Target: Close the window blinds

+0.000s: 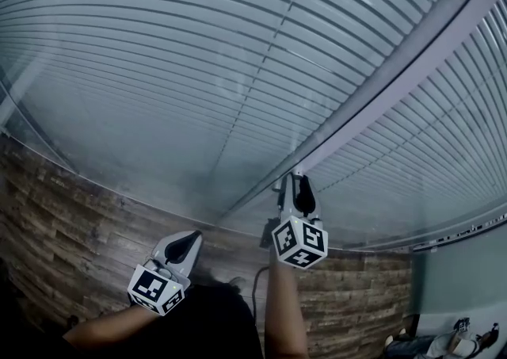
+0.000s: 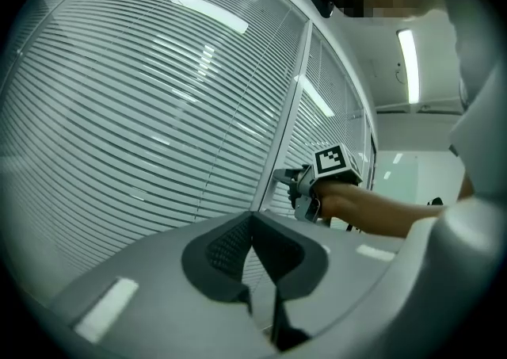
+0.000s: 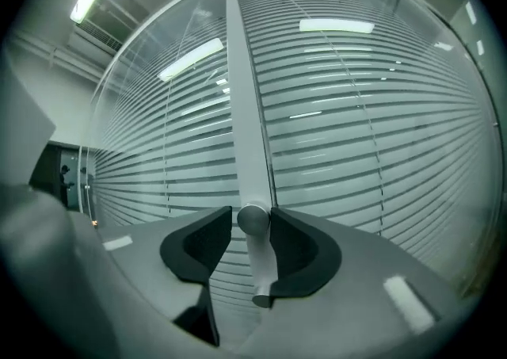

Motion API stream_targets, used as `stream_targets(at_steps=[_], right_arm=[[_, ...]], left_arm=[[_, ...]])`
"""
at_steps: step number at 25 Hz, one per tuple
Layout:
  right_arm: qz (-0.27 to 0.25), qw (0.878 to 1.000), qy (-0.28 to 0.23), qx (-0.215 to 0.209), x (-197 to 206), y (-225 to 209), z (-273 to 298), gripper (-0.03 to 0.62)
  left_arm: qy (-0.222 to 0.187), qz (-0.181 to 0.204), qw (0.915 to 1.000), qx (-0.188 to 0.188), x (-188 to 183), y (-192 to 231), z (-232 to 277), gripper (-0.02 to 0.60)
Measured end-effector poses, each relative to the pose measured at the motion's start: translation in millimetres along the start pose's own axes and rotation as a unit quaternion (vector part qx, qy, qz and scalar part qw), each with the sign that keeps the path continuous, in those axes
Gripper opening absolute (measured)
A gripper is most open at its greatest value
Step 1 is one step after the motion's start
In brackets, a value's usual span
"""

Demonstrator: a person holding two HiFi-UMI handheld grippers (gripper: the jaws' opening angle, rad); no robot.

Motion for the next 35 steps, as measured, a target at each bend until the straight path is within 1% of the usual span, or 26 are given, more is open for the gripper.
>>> stream_targets(at_steps=[2, 4, 6, 8, 11, 13, 14, 15, 17, 18, 19, 20, 22, 23, 24, 25, 26, 28, 29, 30, 32, 35], right_arm=[[0.006, 1.0, 0.0, 0.005, -1, 0, 2, 0.152], [0.005, 1.0, 0.001, 0.004, -1, 0, 5, 0.133], [-0.009, 1.0, 0.005, 0.0, -1, -1, 5, 0.133], [-0.044, 0.999, 0.01, 0.002, -2, 1, 5, 0.132], [-0.129, 0.991, 0.011, 0.012, -2, 8, 8, 0.132], [-0.198, 0.98, 0.011, 0.019, -2, 12, 9, 0.13], [-0.236, 0.971, 0.013, 0.021, -2, 14, 10, 0.13], [-0.276, 0.961, 0.015, 0.024, -2, 17, 10, 0.13], [-0.356, 0.934, 0.019, 0.029, -2, 21, 8, 0.13], [-0.387, 0.921, 0.021, 0.032, -1, 22, 7, 0.13], [-0.406, 0.913, 0.023, 0.033, -1, 22, 6, 0.13], [-0.416, 0.908, 0.024, 0.031, -1, 22, 6, 0.13], [-0.422, 0.906, 0.025, 0.028, -2, 22, 5, 0.132], [-0.419, 0.907, 0.026, 0.027, -1, 22, 5, 0.132], [-0.409, 0.912, 0.027, 0.024, -2, 21, 5, 0.132], [-0.389, 0.92, 0.03, 0.019, -2, 20, 6, 0.133], [-0.357, 0.933, 0.034, 0.013, -3, 19, 7, 0.137], [-0.267, 0.963, 0.038, -0.002, -5, 15, 7, 0.148], [-0.219, 0.975, 0.036, -0.006, -5, 12, 7, 0.171], [-0.175, 0.984, 0.033, -0.007, -5, 8, 5, 0.173], [-0.1, 0.995, 0.027, -0.007, -4, 4, 3, 0.173], [-0.001, 1.0, 0.025, -0.015, 0, 1, 2, 0.173]], left_arm=[[0.0, -0.004, 1.0, -0.002, 0, 2, -1, -0.002], [0.0, -0.008, 1.0, -0.004, -1, 4, -1, -0.002], [-0.001, -0.009, 0.9999, -0.005, 0, 5, -1, -0.002], [-0.001, -0.011, 0.9999, -0.005, 1, 6, -2, -0.002], [-0.001, -0.012, 0.9999, -0.006, 1, 10, -2, -0.002], [-0.002, -0.011, 0.9999, -0.01, -1, 12, -1, -0.002], [-0.003, -0.013, 0.9998, -0.012, -1, 13, -2, -0.002], [-0.003, -0.014, 0.9998, -0.014, -1, 14, -2, -0.002], [-0.002, -0.014, 0.9998, -0.015, 0, 13, -3, -0.002], [-0.001, -0.014, 0.9998, -0.014, 0, 12, -3, -0.002], [-0.001, -0.014, 0.9998, -0.013, 1, 11, -2, -0.002], [0.0, -0.014, 0.9998, -0.011, 2, 10, -2, -0.002], [0.0, -0.012, 0.9999, -0.007, 2, 7, -1, -0.002], [0.0, -0.012, 0.9999, -0.004, 1, 6, 0, -0.002], [-0.001, -0.011, 0.9999, 0.001, 1, 5, 0, -0.002], [-0.001, -0.01, 0.9999, 0.005, 1, 4, 1, -0.002], [-0.001, -0.01, 0.9999, 0.008, 1, 3, 1, -0.002], [0.0, -0.009, 0.9999, 0.01, 1, 3, 3, -0.002], [0.0, -0.009, 0.9999, 0.01, 1, 3, 3, -0.002], [0.0, -0.009, 0.9999, 0.009, 1, 3, 3, -0.002], [0.001, -0.011, 0.9999, 0.007, 0, 5, 2, -0.002], [0.0, -0.013, 0.9999, 0.006, 0, 6, -1, -0.002]])
Point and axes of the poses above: the fingertips, and each gripper's own axes: z forward along the fingers, y to its left, x out of its underside, the point moved 8 cm from there along -z, backward along the fingers, and after that the axes turned 6 degrees about x, right-handed, at the moved point
